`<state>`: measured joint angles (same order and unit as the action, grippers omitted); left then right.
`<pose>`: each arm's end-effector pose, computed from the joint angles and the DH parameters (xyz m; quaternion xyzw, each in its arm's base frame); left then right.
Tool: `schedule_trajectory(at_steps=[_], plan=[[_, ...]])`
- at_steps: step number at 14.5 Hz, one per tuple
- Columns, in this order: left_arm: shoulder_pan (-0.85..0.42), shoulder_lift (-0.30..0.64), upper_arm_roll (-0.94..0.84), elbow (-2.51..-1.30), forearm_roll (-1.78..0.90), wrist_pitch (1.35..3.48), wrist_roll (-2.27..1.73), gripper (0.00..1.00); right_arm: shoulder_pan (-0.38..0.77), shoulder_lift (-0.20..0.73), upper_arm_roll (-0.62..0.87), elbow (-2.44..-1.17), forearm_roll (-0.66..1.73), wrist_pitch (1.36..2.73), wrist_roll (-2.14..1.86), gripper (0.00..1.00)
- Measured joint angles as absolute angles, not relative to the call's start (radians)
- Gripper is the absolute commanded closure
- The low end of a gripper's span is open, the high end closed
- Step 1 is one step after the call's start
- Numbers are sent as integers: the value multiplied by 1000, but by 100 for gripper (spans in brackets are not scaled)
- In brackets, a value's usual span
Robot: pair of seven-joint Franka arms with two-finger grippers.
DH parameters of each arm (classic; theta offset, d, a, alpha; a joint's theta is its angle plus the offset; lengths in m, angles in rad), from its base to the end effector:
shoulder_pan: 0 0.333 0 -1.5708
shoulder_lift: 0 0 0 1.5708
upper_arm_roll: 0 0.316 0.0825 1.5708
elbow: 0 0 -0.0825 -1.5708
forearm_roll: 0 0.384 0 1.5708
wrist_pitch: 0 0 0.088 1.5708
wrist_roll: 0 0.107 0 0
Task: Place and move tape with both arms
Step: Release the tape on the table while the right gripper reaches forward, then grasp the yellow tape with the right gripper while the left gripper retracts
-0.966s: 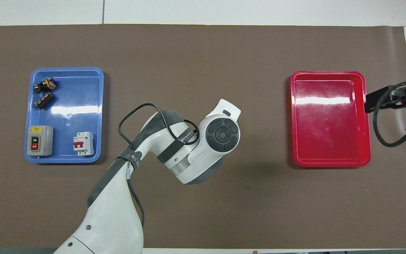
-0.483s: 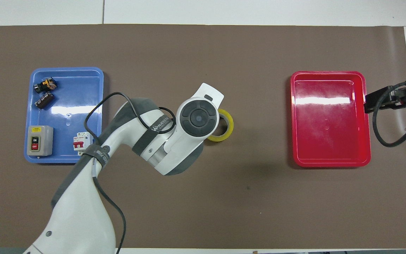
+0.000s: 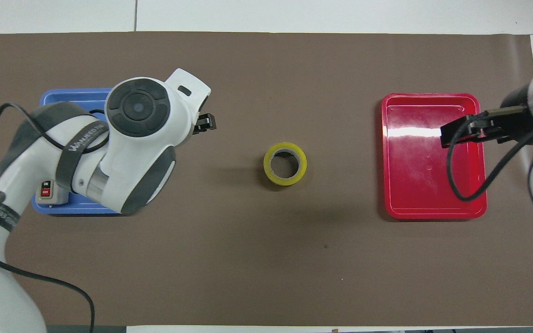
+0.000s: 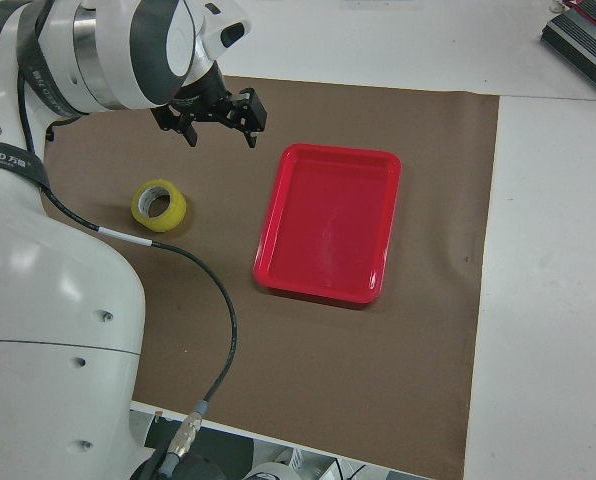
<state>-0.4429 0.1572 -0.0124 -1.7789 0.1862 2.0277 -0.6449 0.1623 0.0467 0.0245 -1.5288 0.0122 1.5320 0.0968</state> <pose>0.5588 -0.2614 0.4745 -0.9937 -0.0573 -0.0829 0.0480 0.5548 0.1059 0.6148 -0.9987 -0.0451 0.0225 0.0035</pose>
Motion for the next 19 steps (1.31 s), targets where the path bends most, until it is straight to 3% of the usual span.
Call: schedule_trajectory(at_steps=[6, 11, 15, 19], plan=[[-220, 58, -8, -1748, 53, 1861, -301, 0, 397, 220, 30, -1589, 11, 1832, 338, 0], [-76, 29, -4, -1663, 47, 1684, -91, 0, 447, 257, 30, -1779, 11, 2069, 349, 0], [6, 16, -4, -1608, 3, 1605, -43, 0, 486, 350, 30, -1813, -4, 2190, 349, 0], [8, 16, -13, -1570, 0, 1567, -40, 0, 493, 391, 30, -1852, -21, 2287, 343, 0]])
